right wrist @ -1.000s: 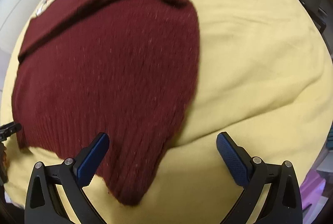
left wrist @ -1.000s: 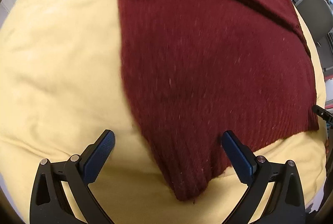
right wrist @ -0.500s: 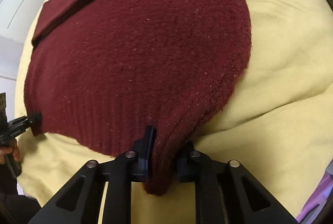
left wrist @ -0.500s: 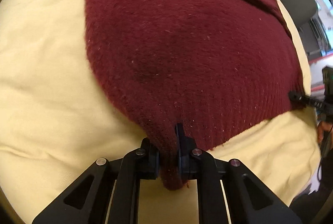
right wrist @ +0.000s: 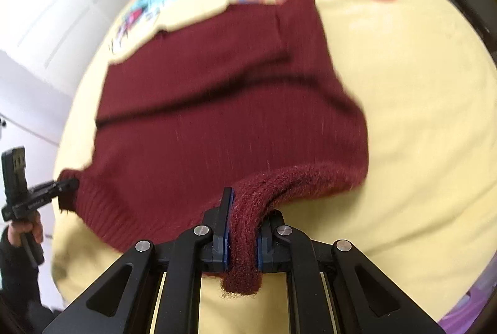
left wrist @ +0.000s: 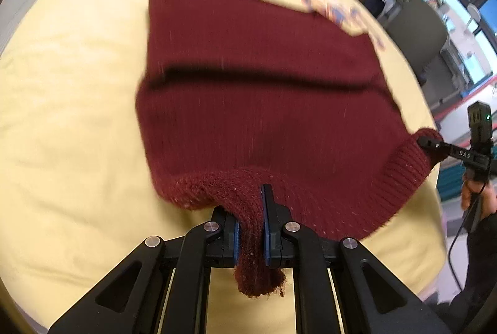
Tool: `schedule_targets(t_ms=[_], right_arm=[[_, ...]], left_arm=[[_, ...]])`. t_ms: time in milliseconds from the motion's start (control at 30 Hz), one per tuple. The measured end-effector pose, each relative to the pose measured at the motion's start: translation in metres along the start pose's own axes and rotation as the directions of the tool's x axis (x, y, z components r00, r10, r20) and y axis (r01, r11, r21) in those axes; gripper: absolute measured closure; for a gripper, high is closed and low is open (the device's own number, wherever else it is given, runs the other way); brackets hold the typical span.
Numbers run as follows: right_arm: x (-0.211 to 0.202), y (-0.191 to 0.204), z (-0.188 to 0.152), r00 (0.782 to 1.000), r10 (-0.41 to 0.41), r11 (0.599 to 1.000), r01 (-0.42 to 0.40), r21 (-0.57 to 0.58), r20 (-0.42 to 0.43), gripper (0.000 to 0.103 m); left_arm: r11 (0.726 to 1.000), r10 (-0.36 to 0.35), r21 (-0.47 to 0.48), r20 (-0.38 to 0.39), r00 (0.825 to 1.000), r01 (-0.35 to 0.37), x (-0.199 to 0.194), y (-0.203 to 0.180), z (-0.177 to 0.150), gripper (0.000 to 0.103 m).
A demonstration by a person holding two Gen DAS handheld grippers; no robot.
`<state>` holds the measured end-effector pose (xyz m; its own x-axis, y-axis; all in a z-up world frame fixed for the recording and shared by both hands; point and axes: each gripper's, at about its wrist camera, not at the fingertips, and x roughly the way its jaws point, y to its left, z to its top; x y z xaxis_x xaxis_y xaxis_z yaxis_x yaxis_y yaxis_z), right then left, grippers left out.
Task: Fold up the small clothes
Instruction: 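Grasp the hem with both grippers and lift it toward the collar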
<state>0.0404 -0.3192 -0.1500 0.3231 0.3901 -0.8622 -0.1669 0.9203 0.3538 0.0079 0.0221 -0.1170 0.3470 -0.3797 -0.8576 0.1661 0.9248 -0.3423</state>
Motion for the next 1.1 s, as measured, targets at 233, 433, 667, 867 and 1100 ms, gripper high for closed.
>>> schedule_targets(t_ms=[233, 433, 667, 867, 1100], right_arm=[[-0.028, 0.007, 0.070, 0.987, 0.008, 1.000, -0.010, 0.017, 0.158, 0.092], [-0.032, 0.011, 0.137, 0.969, 0.009, 0.998, -0.025, 0.058, 0.248, 0.092], [0.000, 0.006, 0.194, 0.979, -0.057, 0.997, 0.045, 0.067, 0.197, 0.092], [0.061, -0.009, 0.209, 0.988, -0.134, 0.987, 0.127, 0.095, 0.074, 0.092], [0.098, -0.011, 0.205, 0.977, -0.212, 0.975, 0.210, 0.072, 0.015, 0.089]], left_arm=[[0.999, 0.048, -0.016, 0.126, 0.991, -0.047, -0.026, 0.007, 0.062, 0.094], [0.995, 0.071, -0.080, 0.190, 0.979, -0.057, -0.037, 0.035, 0.122, 0.094], [0.989, 0.131, -0.095, 0.166, 0.978, -0.116, -0.019, 0.056, 0.177, 0.094], [0.976, 0.205, -0.091, 0.109, 0.973, -0.196, 0.037, 0.069, 0.191, 0.094], [0.948, 0.315, -0.069, 0.089, 0.945, -0.310, 0.074, 0.073, 0.181, 0.092]])
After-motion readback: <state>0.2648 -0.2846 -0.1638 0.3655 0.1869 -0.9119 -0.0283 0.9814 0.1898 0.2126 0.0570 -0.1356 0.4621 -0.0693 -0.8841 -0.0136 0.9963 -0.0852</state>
